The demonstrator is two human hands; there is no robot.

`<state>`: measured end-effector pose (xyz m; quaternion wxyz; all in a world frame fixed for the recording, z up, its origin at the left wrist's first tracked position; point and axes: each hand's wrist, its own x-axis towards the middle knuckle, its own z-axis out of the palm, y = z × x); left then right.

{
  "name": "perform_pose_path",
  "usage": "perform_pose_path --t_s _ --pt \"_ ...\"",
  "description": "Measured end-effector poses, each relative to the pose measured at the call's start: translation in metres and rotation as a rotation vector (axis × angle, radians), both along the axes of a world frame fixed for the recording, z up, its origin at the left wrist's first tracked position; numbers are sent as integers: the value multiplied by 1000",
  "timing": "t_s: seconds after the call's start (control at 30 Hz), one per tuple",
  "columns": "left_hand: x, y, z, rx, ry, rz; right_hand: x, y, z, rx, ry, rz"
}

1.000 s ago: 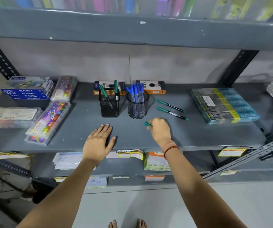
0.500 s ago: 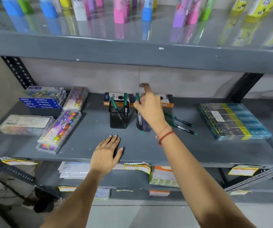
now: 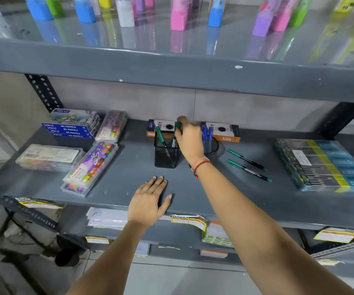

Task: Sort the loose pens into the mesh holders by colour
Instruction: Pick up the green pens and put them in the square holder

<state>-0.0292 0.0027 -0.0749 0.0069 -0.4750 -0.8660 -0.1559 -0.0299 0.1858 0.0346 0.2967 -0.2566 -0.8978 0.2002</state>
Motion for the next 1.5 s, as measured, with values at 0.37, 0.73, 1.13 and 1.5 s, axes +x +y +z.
perform_pose_path --t_s 0.37,0.73,1.13,1.5 --pt "-1 1 -5 11 18 1 10 10 3 -53 -103 83" --pt "0 1 -7 38 12 8 120 78 -52 -187 -159 -451" --pt "-4 0 -10 22 5 -2 145 73 -73 -180 -339 -392" --pt "-4 0 -10 -2 -3 3 101 51 68 -174 384 -190"
